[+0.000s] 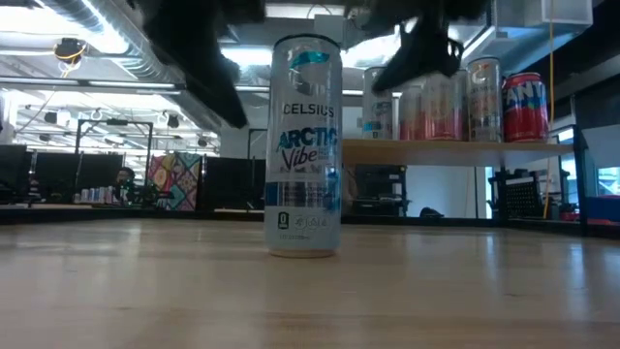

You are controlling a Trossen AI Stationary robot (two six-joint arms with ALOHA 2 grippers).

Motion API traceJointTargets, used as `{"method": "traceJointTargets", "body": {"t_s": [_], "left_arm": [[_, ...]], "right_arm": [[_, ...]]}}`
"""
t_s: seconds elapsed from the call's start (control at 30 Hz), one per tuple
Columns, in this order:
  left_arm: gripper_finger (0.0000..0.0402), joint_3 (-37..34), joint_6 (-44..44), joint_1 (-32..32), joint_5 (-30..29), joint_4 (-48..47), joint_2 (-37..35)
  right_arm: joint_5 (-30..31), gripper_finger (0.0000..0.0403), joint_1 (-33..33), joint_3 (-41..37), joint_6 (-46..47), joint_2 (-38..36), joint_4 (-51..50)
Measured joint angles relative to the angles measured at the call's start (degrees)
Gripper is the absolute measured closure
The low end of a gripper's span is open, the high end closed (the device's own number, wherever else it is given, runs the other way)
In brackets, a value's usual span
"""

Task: Place canned beverage on shelf
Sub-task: Put the white blue soda can on the shelf aligned with the other white blue soda can

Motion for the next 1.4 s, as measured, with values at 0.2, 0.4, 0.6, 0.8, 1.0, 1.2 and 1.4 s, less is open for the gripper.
{"method": "traceJointTargets", "body": {"t_s": [0.2,0.4,0.6,0.8,1.0,1.2,1.4], "left_arm": [[0.0152,0.03,-2.03,-1.08,-1.16,-6.86,-8.35],[0.0152,0.07,-3.57,-2.23,-4.04,-7.56,-14.23],[0.0152,0.07,-3.62,-2.47,-4.83,-7.66,-15.96],[0.0152,0.07,-3.57,-2.45,-4.89,-7.59,-15.97],[0.0152,0.07,-3.30,-2.43,-4.93,-7.57,-15.97],[0.0152,0.07,-3.27,-2.43,-4.87,-7.59,-15.97],[0.0152,0.07,-3.16,-2.43,-4.21,-7.97,-15.97]], "right_arm": [[1.24,0.0091,-0.09,0.11,-7.30,-1.77,10.76],[4.03,0.0091,-2.14,0.04,-11.80,3.89,19.01],[3.38,0.0091,-2.27,0.34,-11.40,8.04,20.85],[3.51,0.0091,-2.23,0.28,-11.59,8.58,22.27],[4.86,0.0091,-2.29,0.16,-11.59,8.21,21.95],[4.51,0.0091,-2.64,0.70,-11.88,6.80,20.80],[2.02,0.0091,-2.22,3.76,-13.48,5.95,21.18]]}}
